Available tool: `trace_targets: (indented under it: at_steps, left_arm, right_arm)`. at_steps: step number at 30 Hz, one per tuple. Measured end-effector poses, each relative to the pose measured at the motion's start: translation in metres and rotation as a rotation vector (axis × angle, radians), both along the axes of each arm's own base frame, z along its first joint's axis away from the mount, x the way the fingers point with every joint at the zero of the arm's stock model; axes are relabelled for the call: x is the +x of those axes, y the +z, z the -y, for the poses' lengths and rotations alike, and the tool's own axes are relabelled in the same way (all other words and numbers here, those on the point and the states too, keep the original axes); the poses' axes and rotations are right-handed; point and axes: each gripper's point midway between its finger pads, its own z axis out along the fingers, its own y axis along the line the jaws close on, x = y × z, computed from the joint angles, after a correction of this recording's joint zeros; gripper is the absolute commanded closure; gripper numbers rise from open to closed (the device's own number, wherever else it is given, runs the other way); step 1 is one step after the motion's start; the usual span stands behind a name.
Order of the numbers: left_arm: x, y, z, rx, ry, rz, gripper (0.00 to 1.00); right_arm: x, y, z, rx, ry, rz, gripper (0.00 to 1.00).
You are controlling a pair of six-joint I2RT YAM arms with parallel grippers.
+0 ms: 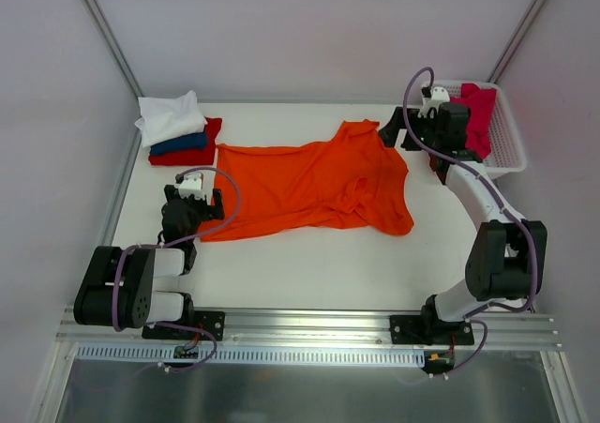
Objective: Fold and stack the t-shirts
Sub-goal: Flatten out the tshirt
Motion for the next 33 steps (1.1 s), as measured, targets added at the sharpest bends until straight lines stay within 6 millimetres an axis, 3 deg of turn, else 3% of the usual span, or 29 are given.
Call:
trace_targets:
  at_steps: [12, 20, 23, 28, 33]
  left_arm:
    - [0.000, 0.000, 0.001, -0.004, -0.010, -0.001, 0.01]
    - [0.000, 0.000, 0.001, -0.004, -0.010, 0.000, 0.01]
    - [0.000, 0.000, 0.001, -0.004, -0.011, 0.000, 0.01]
    - [0.000, 0.000, 0.001, -0.004, -0.011, 0.000, 0.01]
    - [0.000, 0.000, 0.001, -0.004, -0.011, -0.001, 0.01]
  right_arm:
    - [0.005, -0.017, 0.034, 0.168, -0.133, -0.018, 0.01]
    - [-0.009, -0.038, 0.039, 0.117, -0.154, -0.005, 0.01]
    - [-0.014, -0.032, 0.043, 0.067, -0.165, 0.035, 0.01]
    - [-0.012, -0.018, 0.040, 0.029, -0.163, 0.097, 0.01]
    - [-0.015, -0.019, 0.012, -0.013, -0.116, 0.109, 0.01]
